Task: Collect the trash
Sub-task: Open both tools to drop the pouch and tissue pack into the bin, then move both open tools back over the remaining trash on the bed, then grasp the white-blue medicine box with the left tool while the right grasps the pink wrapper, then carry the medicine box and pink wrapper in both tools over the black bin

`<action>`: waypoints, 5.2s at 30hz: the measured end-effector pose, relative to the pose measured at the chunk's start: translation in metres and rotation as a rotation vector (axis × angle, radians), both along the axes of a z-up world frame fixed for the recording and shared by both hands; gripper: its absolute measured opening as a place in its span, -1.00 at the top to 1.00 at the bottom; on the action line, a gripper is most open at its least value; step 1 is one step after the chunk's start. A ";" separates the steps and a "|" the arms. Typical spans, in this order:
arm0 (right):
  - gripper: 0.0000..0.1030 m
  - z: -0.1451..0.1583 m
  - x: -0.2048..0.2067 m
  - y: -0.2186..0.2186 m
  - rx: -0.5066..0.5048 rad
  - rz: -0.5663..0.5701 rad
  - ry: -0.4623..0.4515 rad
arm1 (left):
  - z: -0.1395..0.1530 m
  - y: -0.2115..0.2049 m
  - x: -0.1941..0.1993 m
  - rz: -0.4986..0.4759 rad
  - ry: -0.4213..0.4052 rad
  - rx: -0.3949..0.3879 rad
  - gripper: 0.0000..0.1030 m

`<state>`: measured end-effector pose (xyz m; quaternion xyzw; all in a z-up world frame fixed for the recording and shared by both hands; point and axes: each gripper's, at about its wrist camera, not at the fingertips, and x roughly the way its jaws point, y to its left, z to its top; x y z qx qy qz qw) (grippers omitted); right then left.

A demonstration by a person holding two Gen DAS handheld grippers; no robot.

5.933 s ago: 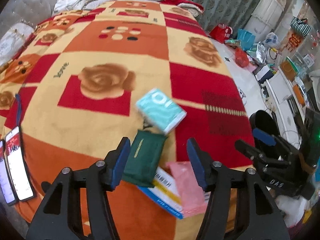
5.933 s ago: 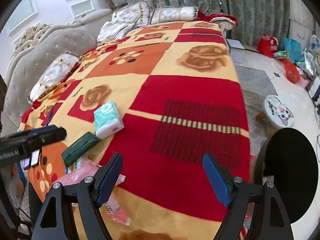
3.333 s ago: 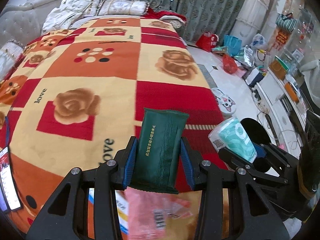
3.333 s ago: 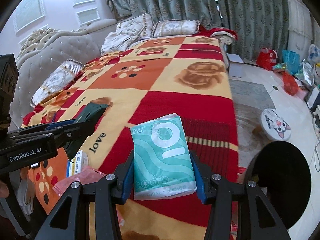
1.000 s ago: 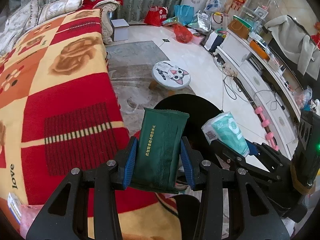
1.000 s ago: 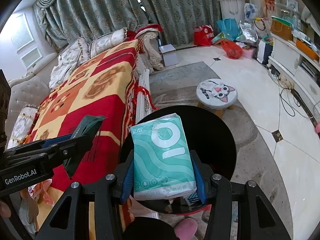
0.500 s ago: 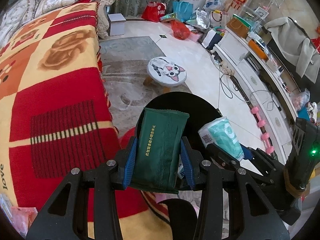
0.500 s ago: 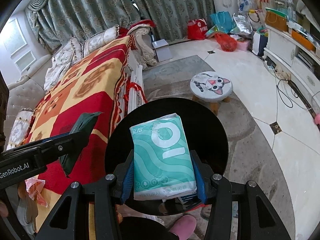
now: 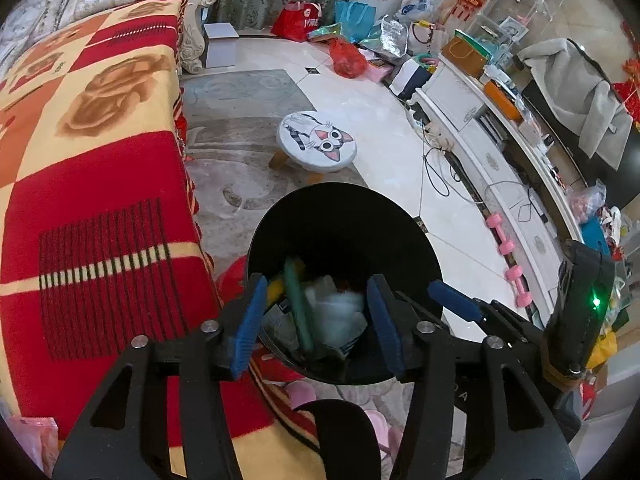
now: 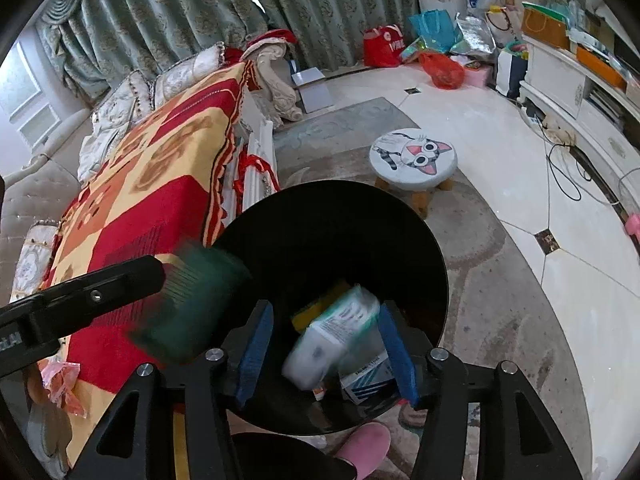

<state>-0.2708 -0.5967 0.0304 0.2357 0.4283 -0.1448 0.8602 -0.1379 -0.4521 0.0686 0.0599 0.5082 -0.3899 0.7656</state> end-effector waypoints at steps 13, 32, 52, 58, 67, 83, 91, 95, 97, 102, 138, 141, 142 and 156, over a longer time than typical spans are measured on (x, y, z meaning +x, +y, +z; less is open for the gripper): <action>-0.24 0.005 0.000 0.014 -0.006 0.025 0.000 | 0.014 0.020 -0.006 0.044 -0.054 0.038 0.01; -0.26 0.022 0.022 0.073 -0.010 0.160 -0.019 | 0.030 0.090 -0.010 0.111 -0.093 0.094 0.00; -0.36 0.034 0.062 0.208 0.106 0.481 -0.041 | 0.042 0.268 0.025 0.408 -0.123 0.159 0.01; -0.43 0.032 0.086 0.266 0.182 0.600 -0.047 | 0.038 0.312 0.029 0.488 -0.113 0.174 0.01; -0.53 0.013 0.107 0.310 0.204 0.686 0.007 | 0.021 0.353 0.029 0.554 -0.050 0.173 0.01; 0.08 0.001 0.090 0.268 0.021 0.633 0.020 | -0.008 0.338 0.022 0.527 0.098 0.060 0.00; -0.49 0.008 0.089 0.263 -0.052 0.647 0.000 | -0.027 0.311 0.023 0.516 0.127 0.067 -0.11; -0.49 0.007 0.093 0.267 -0.091 0.666 0.004 | -0.033 0.301 0.025 0.504 0.121 0.085 -0.11; -0.49 0.006 0.095 0.270 -0.103 0.678 0.003 | -0.036 0.295 0.025 0.486 0.104 0.106 -0.11; -0.20 -0.004 0.099 0.273 -0.105 0.710 -0.003 | -0.036 0.294 0.025 0.452 0.077 0.109 -0.08; 0.30 0.062 0.053 0.183 -0.086 0.490 -0.188 | 0.033 0.201 0.020 0.257 -0.078 0.040 0.15; 0.30 0.064 0.048 0.169 -0.088 0.458 -0.190 | 0.037 0.188 0.018 0.233 -0.087 0.035 0.15; 0.30 0.064 0.047 0.164 -0.089 0.446 -0.189 | 0.038 0.183 0.017 0.224 -0.089 0.034 0.15; 0.30 0.062 0.028 0.104 -0.094 0.298 -0.168 | 0.043 0.121 0.012 0.123 -0.093 0.020 0.15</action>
